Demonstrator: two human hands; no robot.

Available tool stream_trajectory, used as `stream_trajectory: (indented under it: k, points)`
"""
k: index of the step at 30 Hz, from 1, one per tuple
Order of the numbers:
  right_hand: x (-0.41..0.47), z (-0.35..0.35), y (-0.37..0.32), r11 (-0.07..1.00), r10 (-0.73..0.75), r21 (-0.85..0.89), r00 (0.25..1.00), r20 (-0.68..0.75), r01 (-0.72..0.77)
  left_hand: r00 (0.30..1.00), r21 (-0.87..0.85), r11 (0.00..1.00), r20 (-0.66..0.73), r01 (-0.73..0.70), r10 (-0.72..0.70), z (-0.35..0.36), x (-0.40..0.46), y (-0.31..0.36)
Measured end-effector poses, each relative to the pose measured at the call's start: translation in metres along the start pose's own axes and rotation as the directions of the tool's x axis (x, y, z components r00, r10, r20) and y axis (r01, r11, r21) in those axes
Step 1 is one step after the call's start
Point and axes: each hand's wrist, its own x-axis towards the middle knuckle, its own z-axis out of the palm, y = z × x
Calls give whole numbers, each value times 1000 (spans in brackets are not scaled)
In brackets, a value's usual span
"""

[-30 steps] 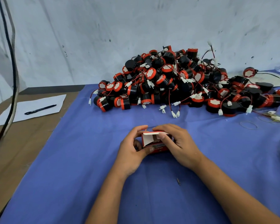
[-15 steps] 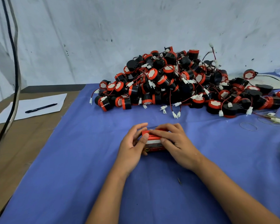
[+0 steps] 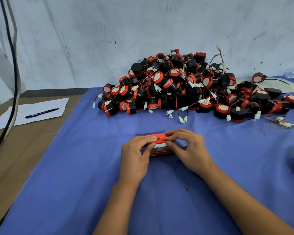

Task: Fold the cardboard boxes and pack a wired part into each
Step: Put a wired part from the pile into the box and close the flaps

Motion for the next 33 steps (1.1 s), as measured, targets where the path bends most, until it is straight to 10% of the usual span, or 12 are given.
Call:
stream_trajectory:
  k: [9,33]
  points:
    - [-1,3,-2,990,-17,-143,1000,-25,13,993,255,961,-22,-107,116,7,-4,14]
    - [-13,7,-8,902,-227,-358,970,85,243,992,206,970,53,-127,119,4,-4,7]
